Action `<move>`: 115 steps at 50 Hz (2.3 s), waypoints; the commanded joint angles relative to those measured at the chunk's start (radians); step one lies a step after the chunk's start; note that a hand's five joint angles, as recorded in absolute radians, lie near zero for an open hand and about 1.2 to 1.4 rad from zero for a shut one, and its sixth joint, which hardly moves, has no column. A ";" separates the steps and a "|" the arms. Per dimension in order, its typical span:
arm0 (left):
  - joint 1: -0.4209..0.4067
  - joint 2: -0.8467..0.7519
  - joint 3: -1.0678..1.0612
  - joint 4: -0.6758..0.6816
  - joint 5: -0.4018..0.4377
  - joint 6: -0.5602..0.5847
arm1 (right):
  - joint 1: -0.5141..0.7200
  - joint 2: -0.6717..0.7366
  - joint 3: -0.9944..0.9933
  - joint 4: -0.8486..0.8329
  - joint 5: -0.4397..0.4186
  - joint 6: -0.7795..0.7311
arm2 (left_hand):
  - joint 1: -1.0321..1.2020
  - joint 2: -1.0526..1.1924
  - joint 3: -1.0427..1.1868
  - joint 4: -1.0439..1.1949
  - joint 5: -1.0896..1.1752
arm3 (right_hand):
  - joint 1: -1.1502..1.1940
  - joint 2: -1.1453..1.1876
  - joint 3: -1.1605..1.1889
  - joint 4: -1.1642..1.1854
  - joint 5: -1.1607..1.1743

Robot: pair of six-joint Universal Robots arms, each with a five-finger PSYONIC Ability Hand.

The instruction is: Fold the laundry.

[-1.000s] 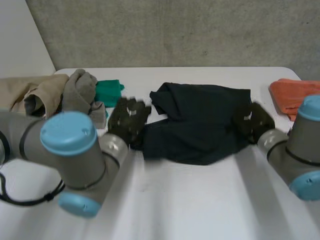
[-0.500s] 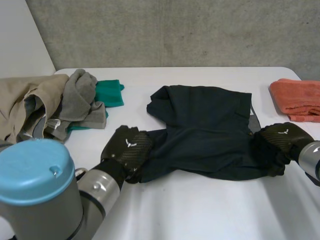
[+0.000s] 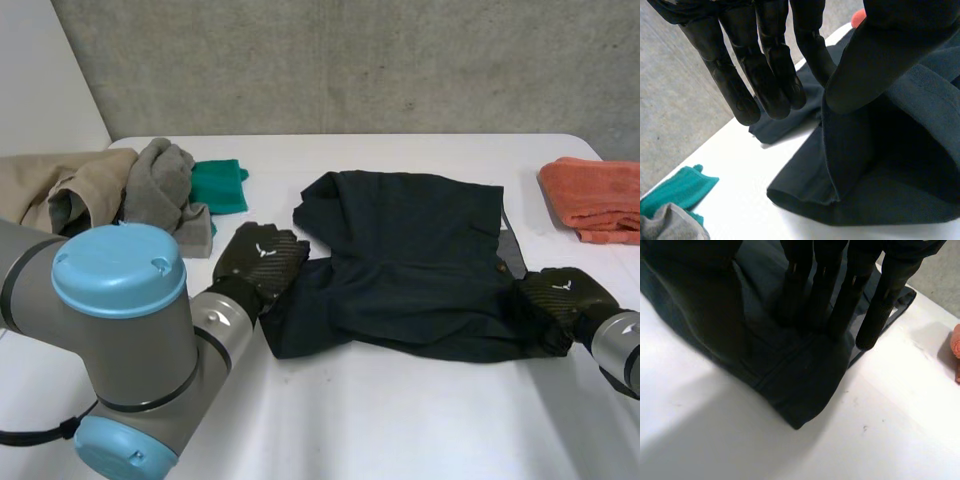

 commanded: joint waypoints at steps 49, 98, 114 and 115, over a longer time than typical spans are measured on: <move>0.001 -0.102 0.254 -0.202 -0.001 0.035 | 0.092 0.003 -0.319 0.406 0.092 -0.289 | 0.265 0.196 0.202 0.194 0.215 | 0.586 0.586 0.591 0.593 0.592; 0.099 -0.172 0.135 0.181 -0.004 0.187 | 0.286 0.339 -0.494 -0.137 0.119 -0.081 | 0.265 0.196 0.202 0.194 0.215 | 0.586 0.586 0.591 0.593 0.592; 0.093 0.319 -0.223 -0.291 0.004 0.187 | 0.279 0.008 -0.378 0.464 0.121 -0.136 | 0.265 0.196 0.202 0.194 0.215 | 0.586 0.586 0.591 0.593 0.592; 0.092 0.339 -0.230 -0.326 0.005 0.188 | 0.279 -0.013 -0.363 0.497 0.121 -0.161 | 0.265 0.196 0.202 0.194 0.215 | 0.586 0.586 0.591 0.593 0.592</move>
